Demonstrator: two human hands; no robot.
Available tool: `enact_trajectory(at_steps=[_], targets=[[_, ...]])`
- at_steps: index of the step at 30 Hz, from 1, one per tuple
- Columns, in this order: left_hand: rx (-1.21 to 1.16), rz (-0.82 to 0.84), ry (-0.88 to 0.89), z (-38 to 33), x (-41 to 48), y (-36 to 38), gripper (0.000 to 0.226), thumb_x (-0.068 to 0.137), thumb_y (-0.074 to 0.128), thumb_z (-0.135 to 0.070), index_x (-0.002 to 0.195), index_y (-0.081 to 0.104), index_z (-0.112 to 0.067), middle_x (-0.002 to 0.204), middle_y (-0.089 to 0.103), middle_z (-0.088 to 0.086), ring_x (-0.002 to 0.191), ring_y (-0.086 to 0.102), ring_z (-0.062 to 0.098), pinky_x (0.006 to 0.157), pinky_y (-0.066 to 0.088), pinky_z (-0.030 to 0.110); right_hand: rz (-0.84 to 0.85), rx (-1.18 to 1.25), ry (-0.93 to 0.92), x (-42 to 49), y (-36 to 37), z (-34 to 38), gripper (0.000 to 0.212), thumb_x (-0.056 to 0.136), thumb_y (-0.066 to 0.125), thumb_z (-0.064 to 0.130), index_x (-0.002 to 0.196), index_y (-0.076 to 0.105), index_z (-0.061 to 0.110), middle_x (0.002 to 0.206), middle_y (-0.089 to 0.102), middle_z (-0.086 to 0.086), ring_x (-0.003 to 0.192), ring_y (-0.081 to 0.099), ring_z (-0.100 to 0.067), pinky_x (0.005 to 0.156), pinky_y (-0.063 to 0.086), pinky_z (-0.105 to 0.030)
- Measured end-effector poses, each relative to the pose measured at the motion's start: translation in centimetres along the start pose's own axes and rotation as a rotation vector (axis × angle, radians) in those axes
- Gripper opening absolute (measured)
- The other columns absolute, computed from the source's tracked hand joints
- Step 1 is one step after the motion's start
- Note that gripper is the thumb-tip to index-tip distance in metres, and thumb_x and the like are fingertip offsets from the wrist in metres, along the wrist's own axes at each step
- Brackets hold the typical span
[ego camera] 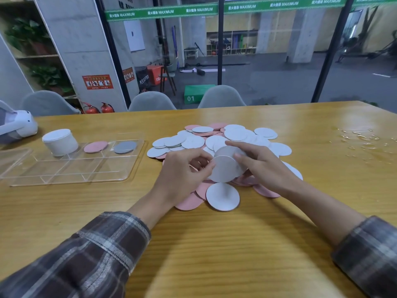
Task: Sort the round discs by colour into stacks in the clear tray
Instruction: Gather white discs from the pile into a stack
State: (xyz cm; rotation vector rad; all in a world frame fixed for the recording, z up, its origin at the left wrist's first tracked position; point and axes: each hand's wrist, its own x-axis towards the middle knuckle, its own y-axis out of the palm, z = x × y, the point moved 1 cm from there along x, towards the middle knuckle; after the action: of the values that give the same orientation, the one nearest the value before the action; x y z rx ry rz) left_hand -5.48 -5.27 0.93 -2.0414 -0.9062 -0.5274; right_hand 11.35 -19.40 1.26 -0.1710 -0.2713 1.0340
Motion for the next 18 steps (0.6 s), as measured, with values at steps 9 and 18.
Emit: enact_trajectory(at_steps=[9,18], targets=[[-0.188,-0.004,-0.273,-0.8,-0.1,0.5,0.013,0.087,0.084,-0.018,0.085,0.073,-0.011,0.068,0.074,0.003,0.06,0.074,0.018,0.061,0.064,0.04,0.048,-0.224,-0.128,-0.1,0.1,-0.3,0.045,0.095,0.072,0.027,0.137,0.061,0.034,0.11,0.072,0.004,0.083,0.074,-0.025,0.071,0.063,-0.039],[0.086,0.412,-0.1,-0.3,-0.4,0.2,0.033,0.069,0.094,-0.045,0.089,0.077,-0.025,0.084,0.066,-0.013,0.081,0.059,0.006,0.069,0.042,0.012,-0.09,-0.322,-0.138,0.7,-0.9,-1.0,0.044,0.096,0.067,0.026,0.138,0.059,0.037,0.114,0.072,0.003,0.095,0.071,-0.011,0.081,0.06,-0.029]])
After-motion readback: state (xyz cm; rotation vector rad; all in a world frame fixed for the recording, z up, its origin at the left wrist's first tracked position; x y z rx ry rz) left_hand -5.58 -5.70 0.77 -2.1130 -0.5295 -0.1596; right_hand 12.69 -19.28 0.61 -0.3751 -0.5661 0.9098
